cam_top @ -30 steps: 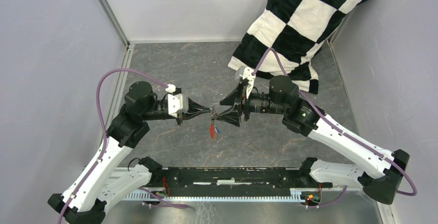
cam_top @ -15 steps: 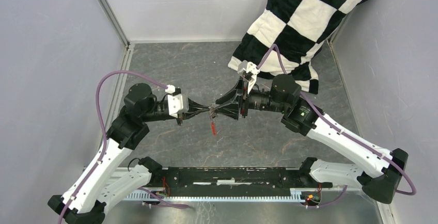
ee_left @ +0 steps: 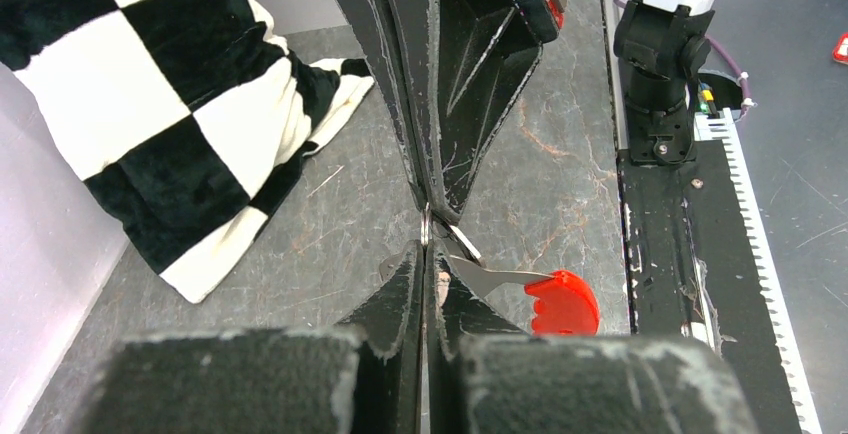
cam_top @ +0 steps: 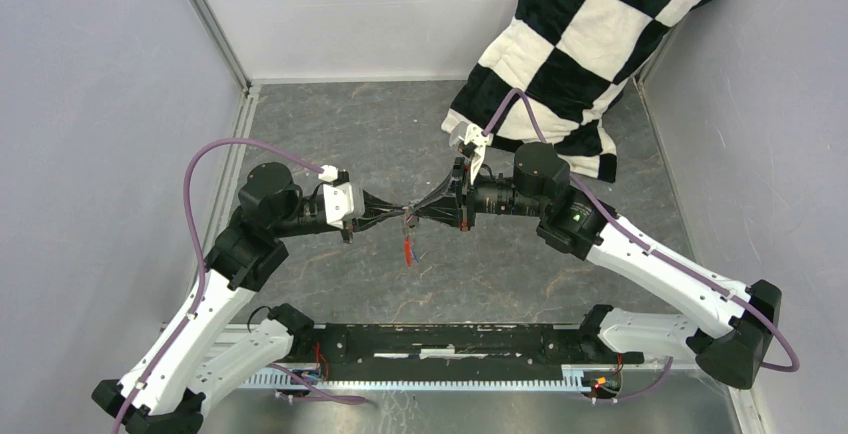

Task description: Put the keys on the keyring

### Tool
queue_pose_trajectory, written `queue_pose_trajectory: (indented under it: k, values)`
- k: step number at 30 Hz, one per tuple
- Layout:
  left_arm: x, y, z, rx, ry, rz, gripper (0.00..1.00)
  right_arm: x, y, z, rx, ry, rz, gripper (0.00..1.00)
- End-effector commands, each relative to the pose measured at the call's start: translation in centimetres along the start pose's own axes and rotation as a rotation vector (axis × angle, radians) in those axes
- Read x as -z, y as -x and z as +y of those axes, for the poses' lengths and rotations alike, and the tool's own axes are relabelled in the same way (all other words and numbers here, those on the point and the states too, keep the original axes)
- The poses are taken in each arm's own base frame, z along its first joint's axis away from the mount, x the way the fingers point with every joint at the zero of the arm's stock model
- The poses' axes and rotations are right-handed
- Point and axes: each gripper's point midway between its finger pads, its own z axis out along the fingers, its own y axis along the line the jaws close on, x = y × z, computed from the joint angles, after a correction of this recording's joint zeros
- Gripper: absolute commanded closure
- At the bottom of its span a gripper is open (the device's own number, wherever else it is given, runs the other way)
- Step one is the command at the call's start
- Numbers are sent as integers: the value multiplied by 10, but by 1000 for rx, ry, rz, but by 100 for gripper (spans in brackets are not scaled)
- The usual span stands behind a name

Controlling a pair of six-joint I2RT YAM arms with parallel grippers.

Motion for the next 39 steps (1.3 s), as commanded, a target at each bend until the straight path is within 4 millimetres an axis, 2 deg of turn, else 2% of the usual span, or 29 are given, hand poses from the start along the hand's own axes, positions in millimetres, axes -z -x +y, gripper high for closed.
queue_pose_trajectory:
  k: [1,4,17,27,33,39]
  values:
    - [1,15,3,-46,16,-46,98,3,17,3,37,3,-31,95]
    - [2,15,2,-54,12,-49,98,4,15,3,35,0,-24,100]
    - [5,30,-5,-96,-21,-99,98,6,-4,9,-17,53,2,100]
    - [4,39,-8,-102,-47,-127,98,5,-7,18,-68,140,-52,97]
    - [4,42,-10,-100,-60,-135,98,5,-8,24,-105,192,-91,90]
    - [4,44,-11,-99,-68,-138,98,12,-1,27,-94,217,-132,71]
